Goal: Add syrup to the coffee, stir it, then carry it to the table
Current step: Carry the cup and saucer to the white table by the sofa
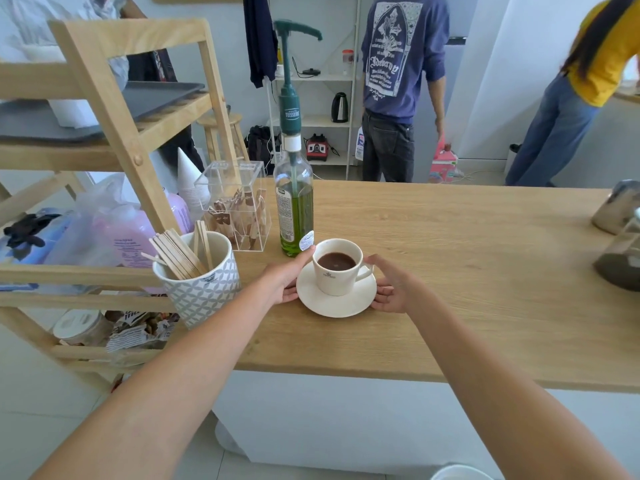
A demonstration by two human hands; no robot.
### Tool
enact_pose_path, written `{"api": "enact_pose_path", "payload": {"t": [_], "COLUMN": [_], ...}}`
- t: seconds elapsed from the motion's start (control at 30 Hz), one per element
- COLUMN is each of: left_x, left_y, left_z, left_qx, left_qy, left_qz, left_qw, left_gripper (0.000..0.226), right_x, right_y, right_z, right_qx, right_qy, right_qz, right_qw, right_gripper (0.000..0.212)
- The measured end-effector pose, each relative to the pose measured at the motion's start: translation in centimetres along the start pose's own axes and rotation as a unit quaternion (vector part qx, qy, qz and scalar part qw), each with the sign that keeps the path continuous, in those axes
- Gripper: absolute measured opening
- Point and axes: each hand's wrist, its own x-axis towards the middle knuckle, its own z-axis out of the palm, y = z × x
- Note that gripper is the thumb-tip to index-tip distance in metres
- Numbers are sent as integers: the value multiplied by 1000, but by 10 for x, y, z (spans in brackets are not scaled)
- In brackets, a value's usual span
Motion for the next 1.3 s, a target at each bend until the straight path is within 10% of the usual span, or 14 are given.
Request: {"api": "enact_pose_path", "payload": {"t": [0.7, 1.3], "left_x": [-44, -257], "left_y": [20, -88], "left_z": [137, 335], "left_qx": [121, 249], "left_qy": [-202, -441], "left_qz": [42, 85], "left_qw": [971, 858], "left_gripper": [55, 58], "right_x": [-87, -301], "right_y": [28, 206], "right_z": [-131, -312], "right_qx": [133, 302], "right_qy": [159, 357], "right_qz": [-68, -111], "right_qw": [976, 877], "right_gripper": [35, 44]}}
